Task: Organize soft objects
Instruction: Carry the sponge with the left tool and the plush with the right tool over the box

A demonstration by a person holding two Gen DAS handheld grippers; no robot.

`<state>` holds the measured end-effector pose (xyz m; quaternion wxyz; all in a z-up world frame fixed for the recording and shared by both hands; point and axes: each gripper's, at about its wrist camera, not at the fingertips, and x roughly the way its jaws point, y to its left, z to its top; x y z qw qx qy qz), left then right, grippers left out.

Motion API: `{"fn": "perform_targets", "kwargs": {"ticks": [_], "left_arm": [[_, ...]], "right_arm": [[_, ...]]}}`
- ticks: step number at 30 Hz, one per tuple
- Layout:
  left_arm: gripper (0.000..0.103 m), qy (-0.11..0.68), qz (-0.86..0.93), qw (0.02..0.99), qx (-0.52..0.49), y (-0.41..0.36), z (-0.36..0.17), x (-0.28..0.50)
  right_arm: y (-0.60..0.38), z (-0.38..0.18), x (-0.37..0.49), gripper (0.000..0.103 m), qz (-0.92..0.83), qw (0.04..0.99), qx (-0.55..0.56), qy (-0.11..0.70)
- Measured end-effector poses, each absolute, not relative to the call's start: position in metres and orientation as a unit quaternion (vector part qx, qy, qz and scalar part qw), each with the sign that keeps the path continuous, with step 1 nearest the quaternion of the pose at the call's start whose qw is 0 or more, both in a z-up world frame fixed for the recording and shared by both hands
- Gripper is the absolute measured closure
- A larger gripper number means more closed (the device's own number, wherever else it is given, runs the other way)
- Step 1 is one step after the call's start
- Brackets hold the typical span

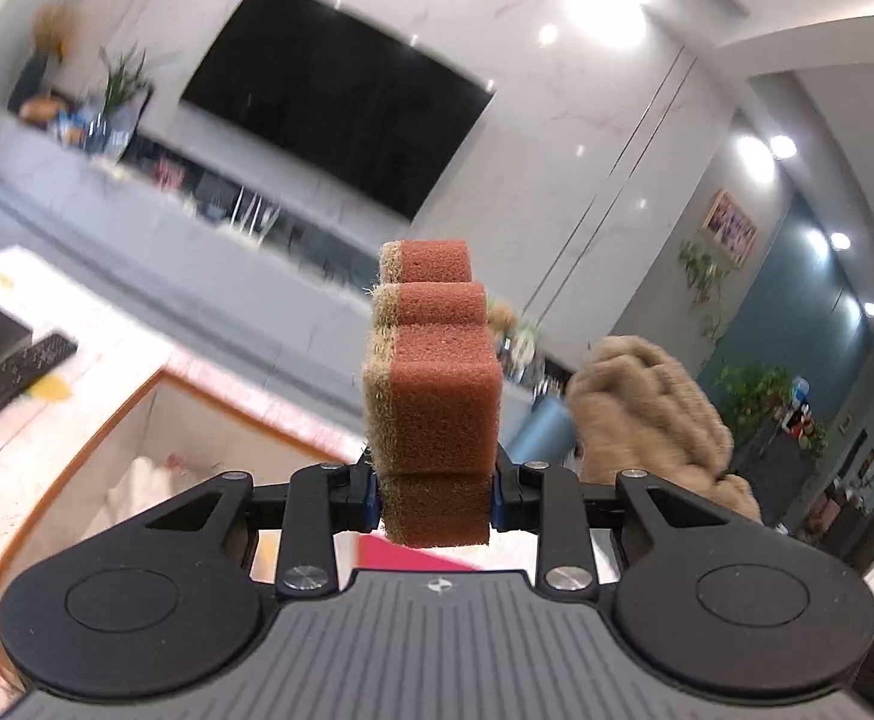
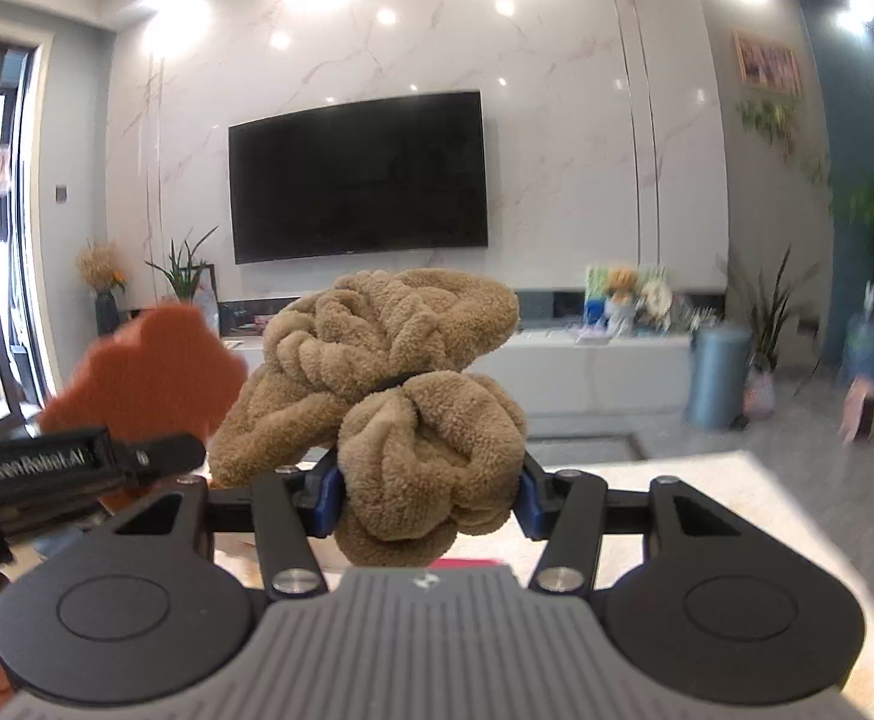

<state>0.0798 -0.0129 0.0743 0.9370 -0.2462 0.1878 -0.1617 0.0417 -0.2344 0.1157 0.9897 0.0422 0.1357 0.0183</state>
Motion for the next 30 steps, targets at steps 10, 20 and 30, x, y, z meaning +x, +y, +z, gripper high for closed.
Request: {"fn": "perform_targets", "kwargs": {"ticks": [10,20,30], "left_arm": [[0.068,0.296,-0.159,0.897,-0.288,0.022,0.015,0.160],[0.041,0.405,-0.136,0.865,-0.263,-0.012,-0.024,0.220],[0.017,0.396,-0.050,0.904,-0.156,0.005,0.004,0.174]], "right_arm": [[-0.196,0.074,0.099,0.050,0.034,0.972,0.062,0.224],[-0.207,0.059,0.148,0.050,0.026,0.963,0.077,0.255],[-0.207,0.065,0.156,0.050,0.034,0.963,0.060,0.261]]}}
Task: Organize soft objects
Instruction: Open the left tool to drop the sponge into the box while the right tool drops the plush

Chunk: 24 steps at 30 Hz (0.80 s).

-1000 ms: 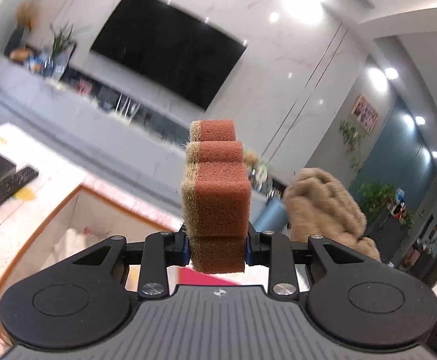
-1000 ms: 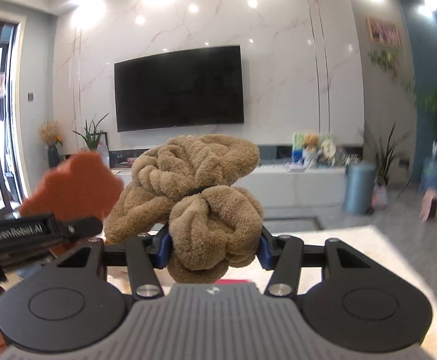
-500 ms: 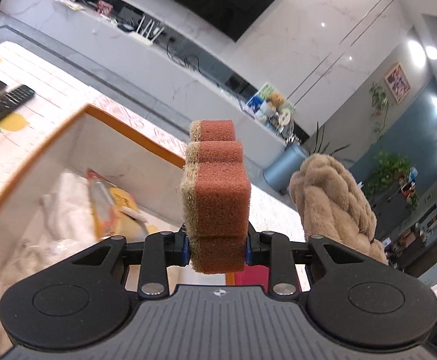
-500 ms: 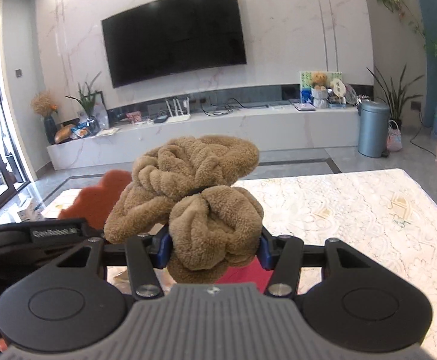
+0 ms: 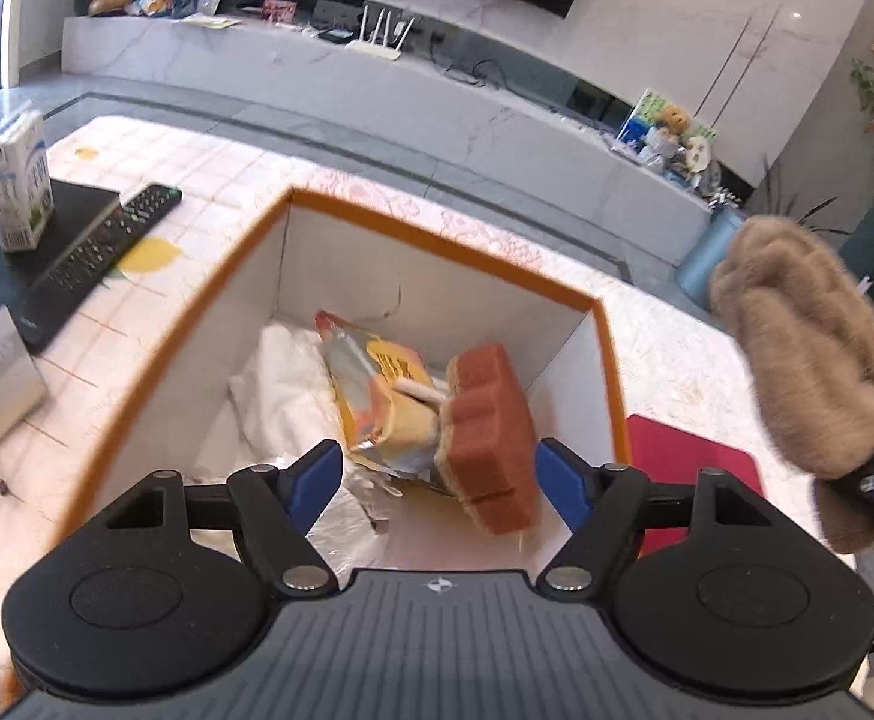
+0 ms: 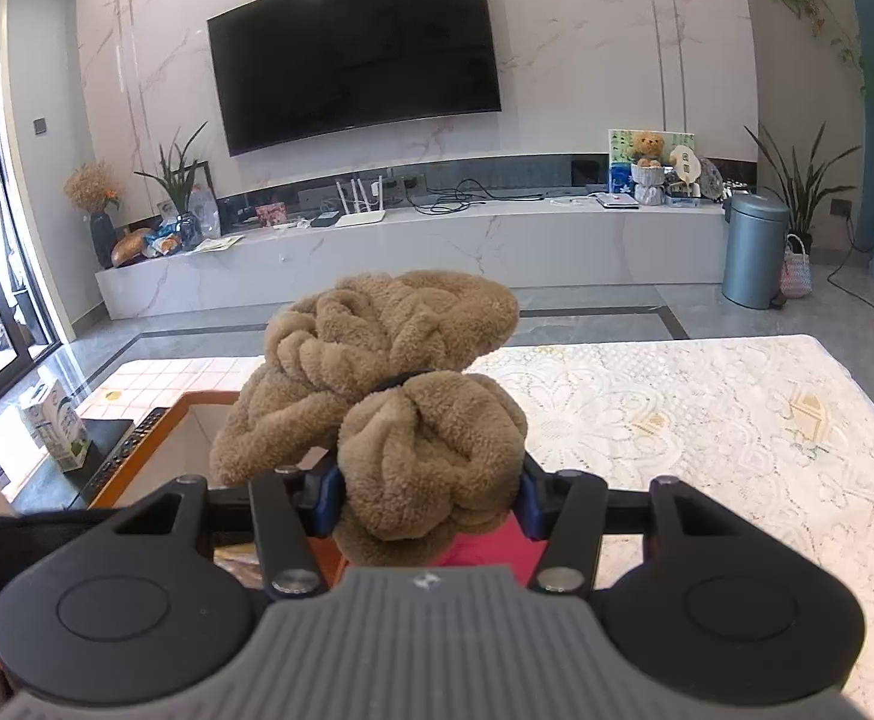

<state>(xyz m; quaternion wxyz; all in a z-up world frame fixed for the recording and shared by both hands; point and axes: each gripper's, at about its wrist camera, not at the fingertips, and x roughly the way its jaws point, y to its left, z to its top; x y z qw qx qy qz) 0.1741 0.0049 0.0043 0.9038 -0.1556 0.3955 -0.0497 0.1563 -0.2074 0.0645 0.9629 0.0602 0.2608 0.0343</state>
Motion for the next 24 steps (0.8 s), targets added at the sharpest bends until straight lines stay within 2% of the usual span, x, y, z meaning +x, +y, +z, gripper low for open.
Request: {"fn": "perform_targets", "kwargs": {"ticks": [5,10,19,24], "left_arm": [[0.016,0.361,-0.036,0.920,-0.149,0.024,0.036,0.161],[0.016,0.344,-0.036,0.916,-0.200,0.059,0.055,0.157],[0.016,0.313,0.003,0.922,-0.227,0.109,0.058,0.142],[0.017,0.304,0.024,0.926,-0.224,0.124,0.055,0.142]], "right_arm": [[-0.195,0.078,0.141,0.050,0.050,0.966,0.046,0.250],[-0.175,0.089,0.125,0.050,0.089,0.965,0.030,0.246],[-0.126,0.067,0.119,0.050,0.223,0.920,-0.018,0.323],[-0.101,0.049,0.125,0.050,0.241,0.901,-0.051,0.356]]}}
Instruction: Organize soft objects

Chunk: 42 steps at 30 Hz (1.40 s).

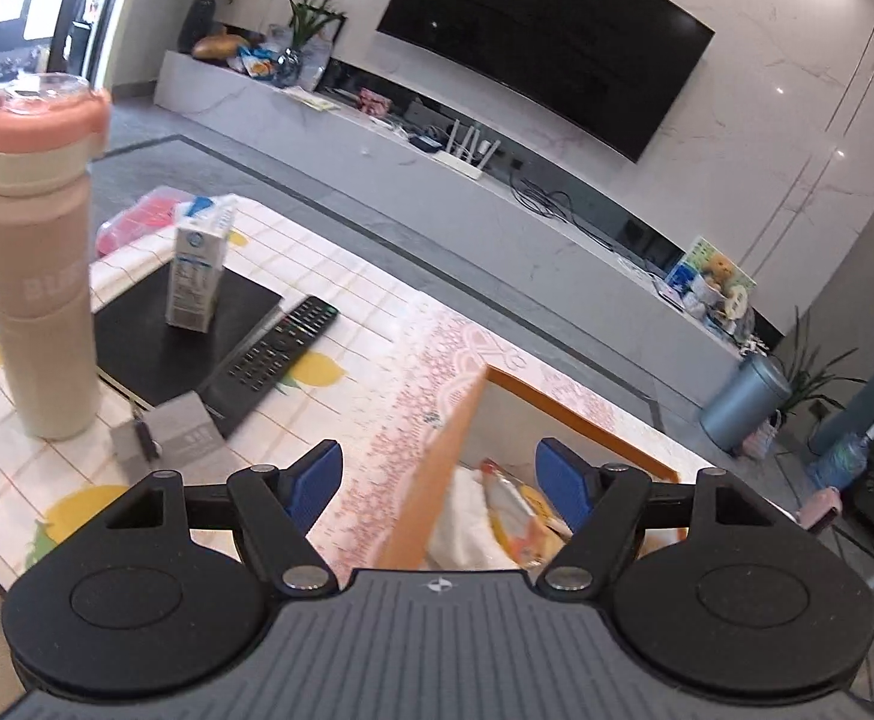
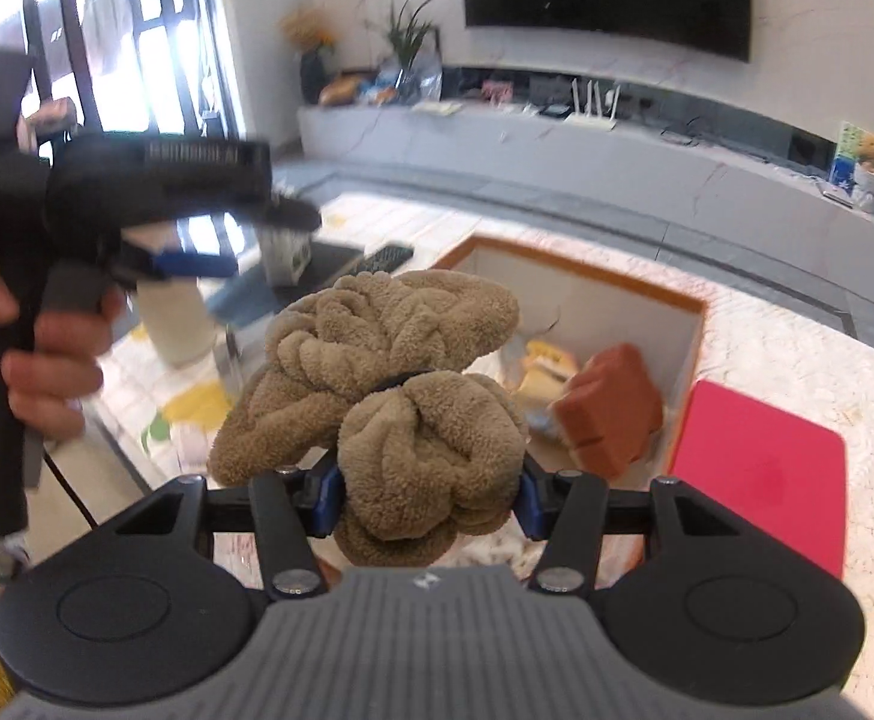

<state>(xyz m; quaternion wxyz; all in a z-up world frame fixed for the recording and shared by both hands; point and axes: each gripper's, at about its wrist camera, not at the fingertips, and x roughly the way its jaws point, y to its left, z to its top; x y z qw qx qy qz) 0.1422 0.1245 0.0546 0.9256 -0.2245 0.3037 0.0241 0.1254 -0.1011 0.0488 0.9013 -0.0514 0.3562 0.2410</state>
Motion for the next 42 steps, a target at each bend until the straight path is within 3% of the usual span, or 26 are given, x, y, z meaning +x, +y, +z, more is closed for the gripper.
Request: {"fn": "perform_targets", "kwargs": {"ticks": [8,12,16,32,35,42], "left_arm": [[0.017,0.310,0.055,0.929,-0.194,0.131,0.041,0.151],[0.017,0.307,0.056,0.931,-0.188,0.133,0.041,0.150],[0.016,0.292,0.053,0.939,-0.174,0.131,0.050,0.143],[0.016,0.163,-0.012,0.981,-0.107,0.087,0.142,0.064],[0.007,0.161,-0.046,0.980,-0.108,0.079,0.155,0.048],[0.012,0.186,-0.045,0.980,-0.045,0.056,0.149,0.014]], "right_arm": [[-0.095,0.030,0.140,0.046,0.242,0.882,-0.083,0.397],[-0.090,0.025,0.142,0.013,0.245,0.881,-0.085,0.395],[-0.086,0.032,0.135,0.006,0.240,0.888,-0.092,0.381],[-0.113,0.099,0.069,0.004,0.181,0.942,-0.067,0.275],[-0.118,0.111,0.049,0.003,0.166,0.953,-0.056,0.248],[-0.132,0.122,0.015,0.003,0.106,0.963,0.027,0.248]]}}
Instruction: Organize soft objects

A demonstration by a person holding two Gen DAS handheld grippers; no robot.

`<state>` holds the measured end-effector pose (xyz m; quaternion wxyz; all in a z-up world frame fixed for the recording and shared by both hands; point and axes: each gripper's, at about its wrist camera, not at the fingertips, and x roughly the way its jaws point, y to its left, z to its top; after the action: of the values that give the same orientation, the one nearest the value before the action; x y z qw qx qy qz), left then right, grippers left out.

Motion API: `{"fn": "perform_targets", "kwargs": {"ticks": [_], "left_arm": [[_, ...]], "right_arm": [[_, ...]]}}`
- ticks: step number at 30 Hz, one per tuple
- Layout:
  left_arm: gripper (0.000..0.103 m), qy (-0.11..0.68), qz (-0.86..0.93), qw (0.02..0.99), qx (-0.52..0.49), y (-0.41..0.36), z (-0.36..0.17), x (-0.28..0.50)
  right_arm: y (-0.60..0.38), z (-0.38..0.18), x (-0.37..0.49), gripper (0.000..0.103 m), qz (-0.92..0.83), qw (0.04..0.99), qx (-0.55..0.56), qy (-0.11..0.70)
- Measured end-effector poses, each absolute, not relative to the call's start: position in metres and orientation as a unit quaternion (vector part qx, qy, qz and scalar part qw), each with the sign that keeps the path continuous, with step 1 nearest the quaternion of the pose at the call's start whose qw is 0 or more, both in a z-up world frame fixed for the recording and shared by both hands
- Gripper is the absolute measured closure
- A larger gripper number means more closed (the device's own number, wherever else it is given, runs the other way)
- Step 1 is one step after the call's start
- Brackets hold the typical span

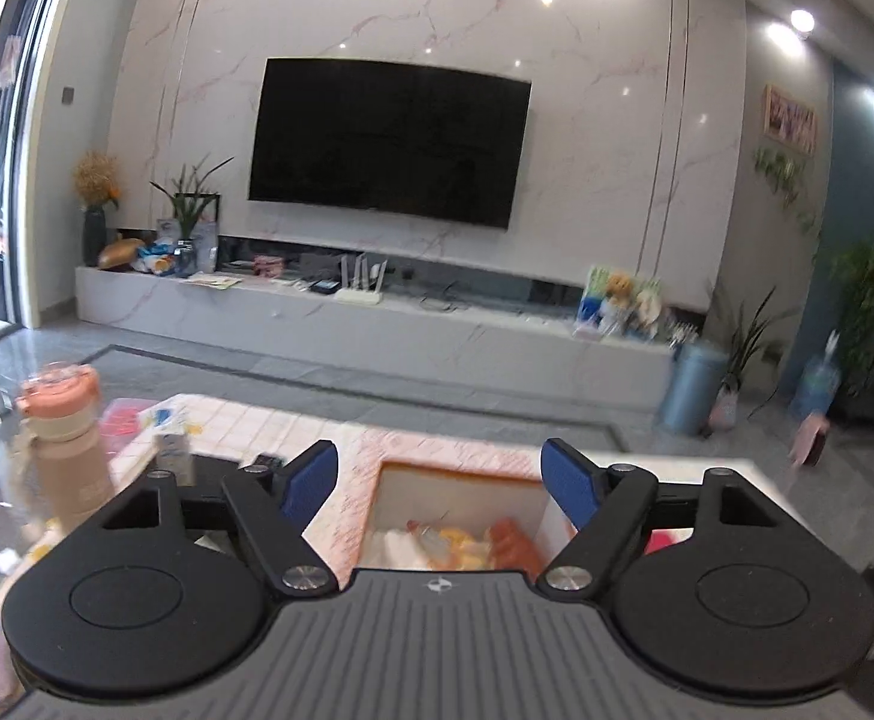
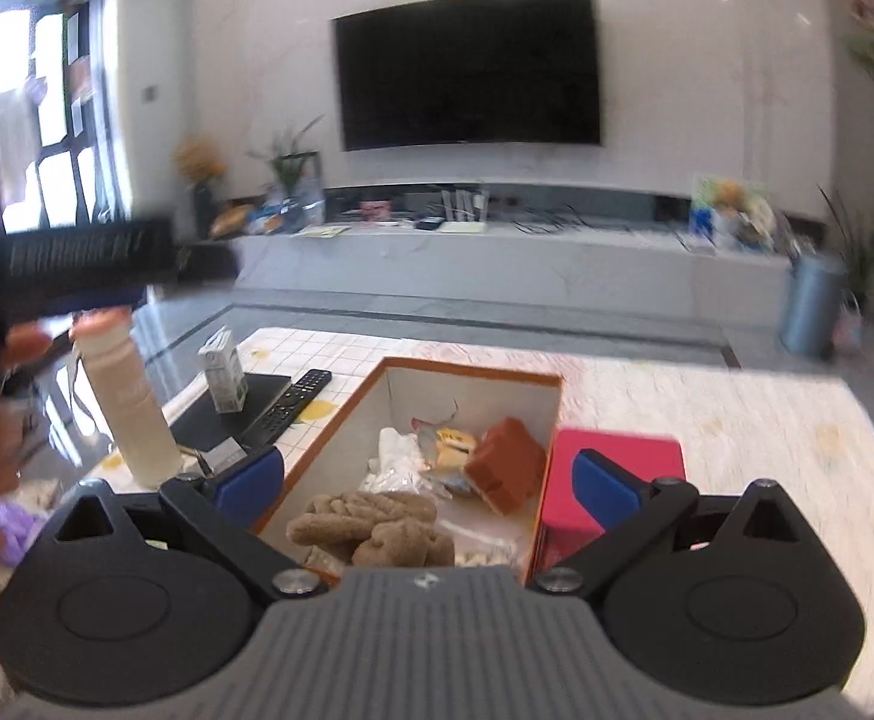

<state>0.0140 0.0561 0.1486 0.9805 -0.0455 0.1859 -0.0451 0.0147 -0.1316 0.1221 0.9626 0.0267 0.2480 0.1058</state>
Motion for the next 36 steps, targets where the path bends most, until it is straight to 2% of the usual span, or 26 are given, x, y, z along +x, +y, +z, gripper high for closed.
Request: {"fn": "perform_targets", "kwargs": {"ticks": [4,17,21,25,29,36], "left_arm": [[0.015,0.185,-0.043,0.982,-0.009,0.050,0.124,-0.012],[0.014,0.143,-0.070,0.987,-0.004,0.054,0.070,-0.039],[0.014,0.144,-0.057,0.988,0.003,0.050,0.054,-0.045],[0.014,0.148,-0.054,0.987,-0.032,0.057,0.045,-0.050],[0.014,0.150,-0.047,0.987,-0.022,0.053,0.035,-0.050],[0.014,0.154,-0.047,0.987,-0.021,0.048,0.024,-0.047]], "right_arm": [[-0.139,0.120,-0.016,0.003,0.092,0.969,0.067,0.218],[-0.135,0.053,-0.048,0.003,0.066,0.982,0.066,0.166],[-0.125,0.039,-0.051,0.003,0.064,0.984,0.036,0.161],[-0.114,0.035,-0.056,0.003,0.066,0.987,0.000,0.147],[-0.110,0.018,-0.062,0.003,0.080,0.989,0.004,0.122],[-0.105,0.008,-0.058,0.003,0.079,0.987,-0.020,0.137]]}}
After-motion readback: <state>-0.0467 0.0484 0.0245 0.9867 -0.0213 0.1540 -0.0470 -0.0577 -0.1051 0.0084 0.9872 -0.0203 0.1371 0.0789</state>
